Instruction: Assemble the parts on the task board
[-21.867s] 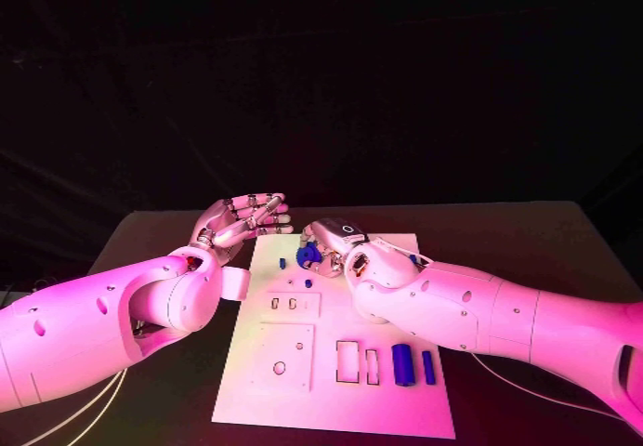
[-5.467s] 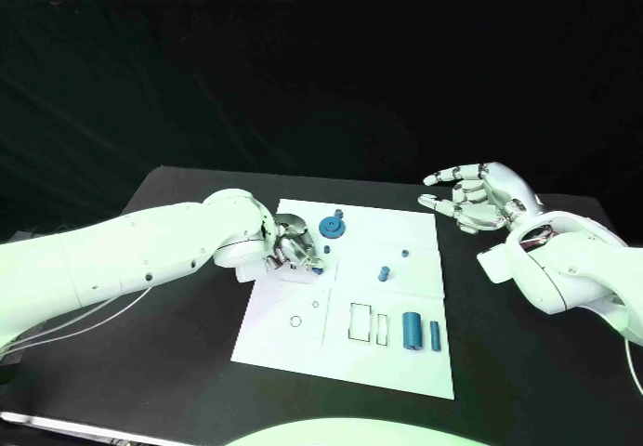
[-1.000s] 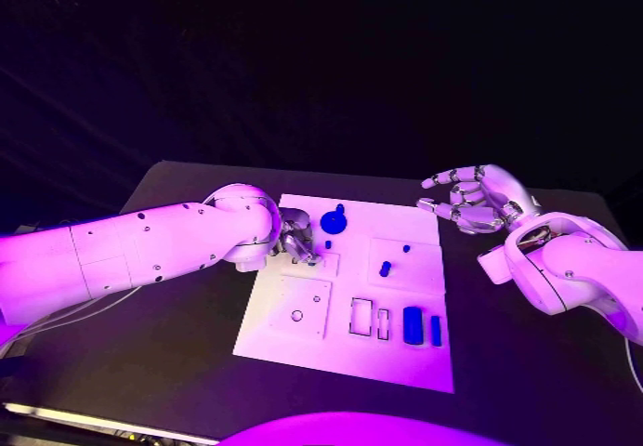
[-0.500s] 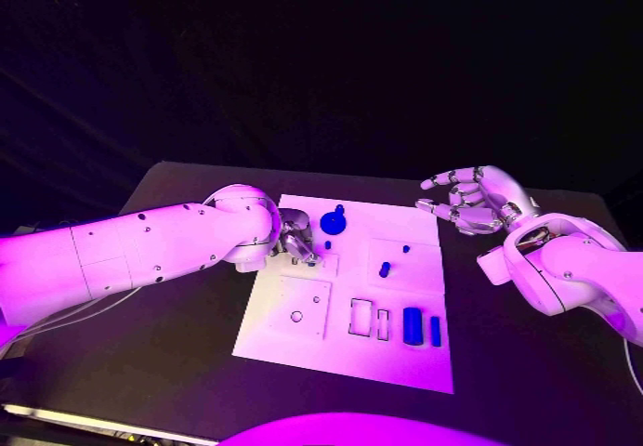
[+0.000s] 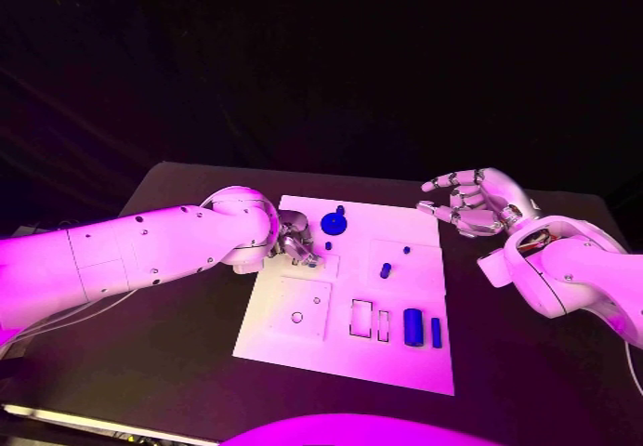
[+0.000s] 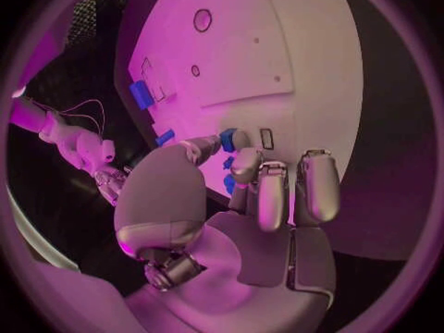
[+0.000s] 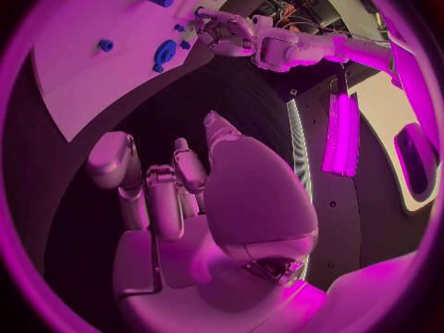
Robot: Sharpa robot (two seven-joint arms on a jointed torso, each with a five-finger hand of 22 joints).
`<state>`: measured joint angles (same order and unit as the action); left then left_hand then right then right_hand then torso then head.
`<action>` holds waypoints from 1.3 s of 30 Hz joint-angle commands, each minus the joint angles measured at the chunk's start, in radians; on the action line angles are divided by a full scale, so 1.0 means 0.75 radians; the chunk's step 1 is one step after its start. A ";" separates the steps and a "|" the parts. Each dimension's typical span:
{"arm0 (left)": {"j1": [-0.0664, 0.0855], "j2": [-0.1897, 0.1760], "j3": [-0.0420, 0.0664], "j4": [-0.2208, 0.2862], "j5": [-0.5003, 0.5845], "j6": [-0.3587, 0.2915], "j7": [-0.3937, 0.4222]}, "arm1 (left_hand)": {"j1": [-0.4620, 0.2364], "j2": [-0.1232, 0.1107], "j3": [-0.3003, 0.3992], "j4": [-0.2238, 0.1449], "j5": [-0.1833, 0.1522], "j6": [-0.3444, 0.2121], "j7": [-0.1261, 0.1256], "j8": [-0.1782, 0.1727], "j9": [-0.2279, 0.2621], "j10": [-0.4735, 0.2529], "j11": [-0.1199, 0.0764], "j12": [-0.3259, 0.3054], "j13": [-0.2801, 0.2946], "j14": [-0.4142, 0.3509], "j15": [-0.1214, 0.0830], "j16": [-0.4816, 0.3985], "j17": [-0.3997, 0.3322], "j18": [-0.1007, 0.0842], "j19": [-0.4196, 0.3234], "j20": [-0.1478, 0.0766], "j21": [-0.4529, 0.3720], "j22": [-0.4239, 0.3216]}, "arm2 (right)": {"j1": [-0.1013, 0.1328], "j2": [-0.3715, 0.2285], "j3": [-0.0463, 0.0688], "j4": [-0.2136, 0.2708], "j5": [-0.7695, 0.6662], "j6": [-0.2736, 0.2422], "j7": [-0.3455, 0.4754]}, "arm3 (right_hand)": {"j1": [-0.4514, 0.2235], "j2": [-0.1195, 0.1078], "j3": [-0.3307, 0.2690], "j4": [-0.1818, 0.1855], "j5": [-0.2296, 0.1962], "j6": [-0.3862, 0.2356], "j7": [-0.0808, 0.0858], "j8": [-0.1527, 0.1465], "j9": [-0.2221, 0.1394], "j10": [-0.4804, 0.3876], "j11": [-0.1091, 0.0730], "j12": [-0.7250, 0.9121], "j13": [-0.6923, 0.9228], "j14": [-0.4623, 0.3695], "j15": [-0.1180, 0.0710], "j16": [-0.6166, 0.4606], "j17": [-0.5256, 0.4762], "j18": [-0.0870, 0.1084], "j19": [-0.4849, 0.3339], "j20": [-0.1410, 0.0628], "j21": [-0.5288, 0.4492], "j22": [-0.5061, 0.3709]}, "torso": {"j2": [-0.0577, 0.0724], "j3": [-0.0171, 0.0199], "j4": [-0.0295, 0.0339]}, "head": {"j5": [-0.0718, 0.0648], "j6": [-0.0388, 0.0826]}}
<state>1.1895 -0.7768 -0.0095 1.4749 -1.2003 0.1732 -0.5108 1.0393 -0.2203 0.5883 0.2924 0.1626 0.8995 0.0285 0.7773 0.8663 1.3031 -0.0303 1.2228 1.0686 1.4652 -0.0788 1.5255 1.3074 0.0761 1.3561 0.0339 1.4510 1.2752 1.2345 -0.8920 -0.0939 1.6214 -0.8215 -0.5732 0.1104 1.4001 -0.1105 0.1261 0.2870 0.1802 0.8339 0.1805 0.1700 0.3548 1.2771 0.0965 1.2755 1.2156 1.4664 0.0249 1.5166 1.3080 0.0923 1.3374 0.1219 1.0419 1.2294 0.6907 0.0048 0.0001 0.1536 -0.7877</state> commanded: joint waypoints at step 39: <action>0.103 0.067 0.116 -0.228 0.049 -0.043 0.017 | -0.031 0.049 -0.226 0.001 0.004 -0.121 0.080 -0.181 -0.065 -0.148 0.062 -0.117 -0.164 0.089 0.046 -0.040 0.201 0.009 -0.070 0.038 -0.061 -0.100 | -0.004 0.012 0.000 -0.022 0.029 0.017 0.011 | -0.017 0.001 0.001 0.006 0.004 0.003 -0.002 0.003 -0.003 -0.006 -0.004 -0.006 0.001 0.091 -0.010 -0.009 0.176 0.022 -0.010 -0.002 -0.008 -0.001 | -0.001 0.0028 0.0012 | -0.004 0.026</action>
<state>1.2615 -0.7337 0.0772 1.3189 -1.1598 0.1263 -0.5092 1.0062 -0.1825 0.4248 0.2909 0.1626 0.8148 0.0874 0.6458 0.8182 1.1987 0.0126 1.1383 0.9467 1.4643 -0.0503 1.5005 1.3074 0.0760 1.3076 0.0569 1.4094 1.2013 1.2317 -0.8845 -0.0939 1.6052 -0.8034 -0.5729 0.1110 1.4002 -0.1105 0.1261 0.2870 0.1801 0.8340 0.1805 0.1700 0.3538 1.2771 0.0965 1.2755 1.2157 1.4664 0.0249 1.5166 1.3076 0.0923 1.3374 0.1219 1.0419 1.2292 0.6900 0.0066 0.0004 0.1497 -0.7692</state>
